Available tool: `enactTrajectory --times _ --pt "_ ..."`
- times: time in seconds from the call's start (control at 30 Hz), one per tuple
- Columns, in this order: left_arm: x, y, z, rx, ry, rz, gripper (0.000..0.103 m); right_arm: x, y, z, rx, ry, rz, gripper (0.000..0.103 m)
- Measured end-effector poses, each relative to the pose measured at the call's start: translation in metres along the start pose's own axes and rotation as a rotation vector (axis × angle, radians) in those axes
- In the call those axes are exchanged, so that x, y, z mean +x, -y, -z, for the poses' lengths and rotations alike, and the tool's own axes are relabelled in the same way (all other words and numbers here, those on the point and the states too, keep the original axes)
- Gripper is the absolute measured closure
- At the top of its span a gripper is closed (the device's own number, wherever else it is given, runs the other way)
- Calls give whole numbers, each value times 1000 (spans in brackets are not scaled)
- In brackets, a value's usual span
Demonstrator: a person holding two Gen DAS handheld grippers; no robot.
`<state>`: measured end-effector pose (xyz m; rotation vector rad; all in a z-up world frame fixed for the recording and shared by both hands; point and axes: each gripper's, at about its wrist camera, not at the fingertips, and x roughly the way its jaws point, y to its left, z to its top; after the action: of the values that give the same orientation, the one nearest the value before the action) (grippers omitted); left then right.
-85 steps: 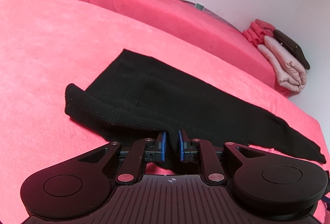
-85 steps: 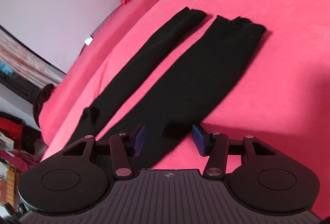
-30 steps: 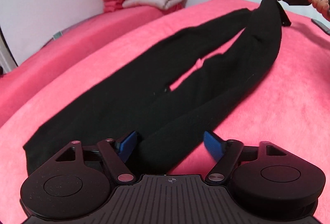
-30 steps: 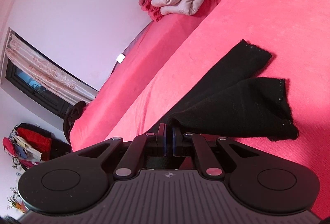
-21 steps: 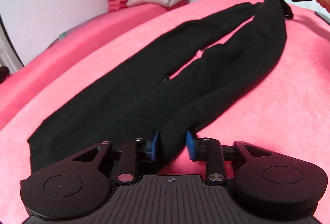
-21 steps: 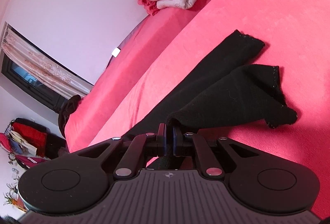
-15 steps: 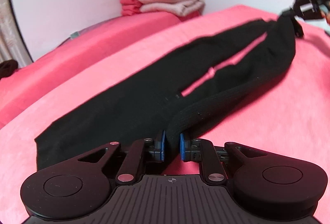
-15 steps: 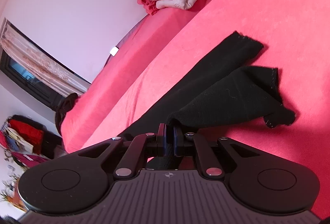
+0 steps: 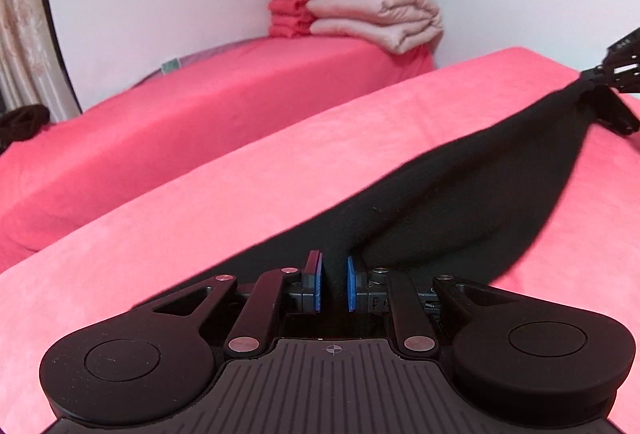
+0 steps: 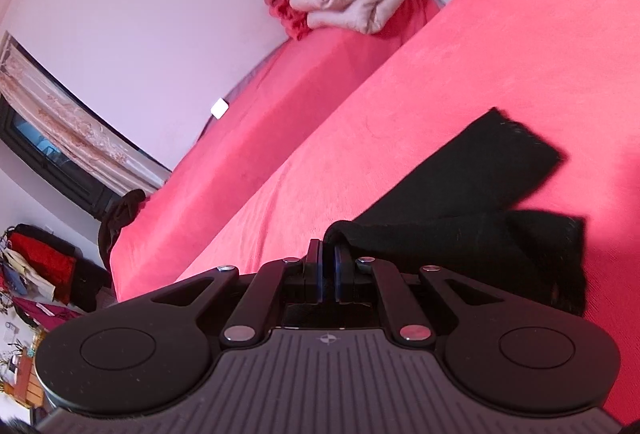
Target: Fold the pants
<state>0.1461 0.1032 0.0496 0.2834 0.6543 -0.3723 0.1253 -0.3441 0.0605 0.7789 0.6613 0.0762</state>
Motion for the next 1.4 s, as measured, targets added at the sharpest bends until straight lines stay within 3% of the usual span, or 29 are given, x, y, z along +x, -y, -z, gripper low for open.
enactTrajectory --times 0.13,0.23,0.33,0.4,0.43,0.47,0.53,0.7,0.87,1.03,1.1,1.13,1.17,1.27,1.4 --pt "38 -14 -5 -41 -59 5 35 34 -1 -10 -16 -27 35 95" --pt "60 -17 -3 -38 -107 6 31 65 2 -14 -44 -95 74 93" --pt "69 -19 1 -42 -127 4 26 72 17 -18 40 -123 58 92" --pt "69 -19 3 -32 -122 0 27 60 25 -24 99 -106 1 84" --pt "68 -19 5 -29 -120 1 28 51 27 -27 102 -72 -13 72" --pt "67 -19 6 -28 -118 0 28 38 30 -30 93 -24 -2 54" --pt "66 -19 9 -34 -116 0 28 15 34 -35 71 52 73 30" --pt "72 -15 6 -35 -114 -12 27 -40 30 -16 -100 122 167 30" --pt "72 -16 7 -51 -114 -14 28 -66 4 55 -487 162 279 17" --pt "72 -19 8 -70 -117 -15 28 -32 -6 113 -808 101 435 20" --pt "72 -19 8 -71 -117 -18 28 -18 -6 110 -842 117 481 39" --pt "72 -19 8 -72 -118 -19 28 -14 -4 106 -840 118 498 71" --pt "72 -20 8 -70 -118 -19 28 -12 -2 99 -825 110 502 94" --pt "72 -20 8 -63 -116 -18 28 -19 1 65 -729 136 434 94" --pt "74 -20 8 -69 -118 -19 28 -44 20 1 -407 160 249 94"
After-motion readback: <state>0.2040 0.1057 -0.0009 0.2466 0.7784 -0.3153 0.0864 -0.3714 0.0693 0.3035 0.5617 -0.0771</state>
